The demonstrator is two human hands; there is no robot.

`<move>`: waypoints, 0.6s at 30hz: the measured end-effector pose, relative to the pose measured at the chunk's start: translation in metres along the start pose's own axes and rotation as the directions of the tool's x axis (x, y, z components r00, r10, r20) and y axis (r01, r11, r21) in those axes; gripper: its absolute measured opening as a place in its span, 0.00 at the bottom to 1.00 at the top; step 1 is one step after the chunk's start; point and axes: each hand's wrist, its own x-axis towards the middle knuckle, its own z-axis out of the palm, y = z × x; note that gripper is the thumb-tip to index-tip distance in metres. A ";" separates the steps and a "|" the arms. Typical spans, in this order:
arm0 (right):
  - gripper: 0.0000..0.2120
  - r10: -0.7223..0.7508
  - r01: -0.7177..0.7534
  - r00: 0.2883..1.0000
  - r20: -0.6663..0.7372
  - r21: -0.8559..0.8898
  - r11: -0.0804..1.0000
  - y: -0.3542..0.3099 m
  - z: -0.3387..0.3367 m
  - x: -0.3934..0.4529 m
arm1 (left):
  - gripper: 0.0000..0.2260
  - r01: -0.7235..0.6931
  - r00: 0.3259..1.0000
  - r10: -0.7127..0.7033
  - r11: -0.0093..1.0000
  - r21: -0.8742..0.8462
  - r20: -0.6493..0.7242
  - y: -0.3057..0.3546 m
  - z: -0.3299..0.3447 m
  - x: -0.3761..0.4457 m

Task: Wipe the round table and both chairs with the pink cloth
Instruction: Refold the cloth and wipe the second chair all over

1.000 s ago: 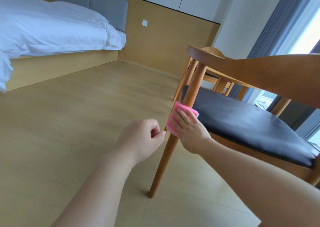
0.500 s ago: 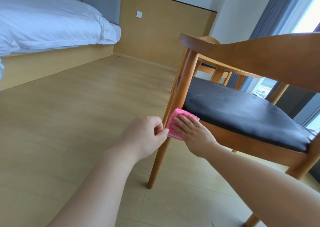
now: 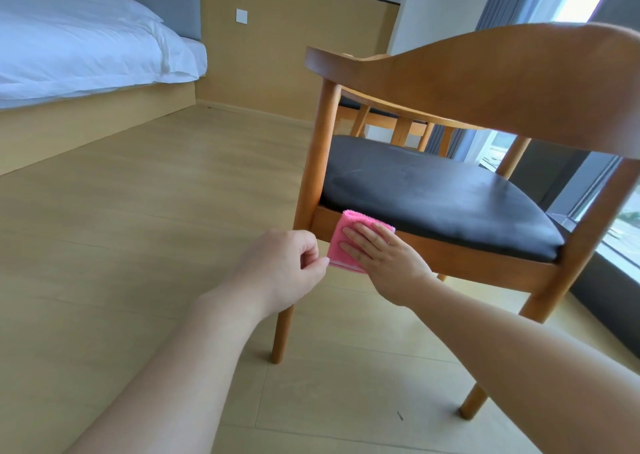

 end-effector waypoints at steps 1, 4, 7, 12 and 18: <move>0.34 -0.001 0.001 1.000 0.002 0.002 1.000 0.003 0.004 -0.007 | 0.16 -0.007 1.000 0.007 1.000 -0.008 0.008 0.004 0.005 0.002; 0.34 -0.009 0.009 1.000 0.007 0.009 1.000 0.014 0.018 -0.032 | 0.16 -0.043 0.999 0.043 0.999 -0.023 0.031 0.021 0.023 0.008; 0.34 -0.002 0.002 1.000 0.009 0.022 1.000 0.030 0.038 -0.063 | 0.16 -0.070 0.995 0.072 0.997 -0.040 0.062 0.041 0.046 0.013; 0.36 0.039 -0.038 0.999 -0.020 0.044 0.998 0.062 0.081 -0.136 | 0.14 -0.141 0.976 0.141 0.990 -0.013 0.168 0.074 0.093 0.016; 0.41 0.116 -0.120 0.991 0.066 0.059 0.991 0.110 0.119 -0.228 | 0.15 -0.168 0.963 0.164 0.986 -0.001 0.212 0.101 0.137 0.023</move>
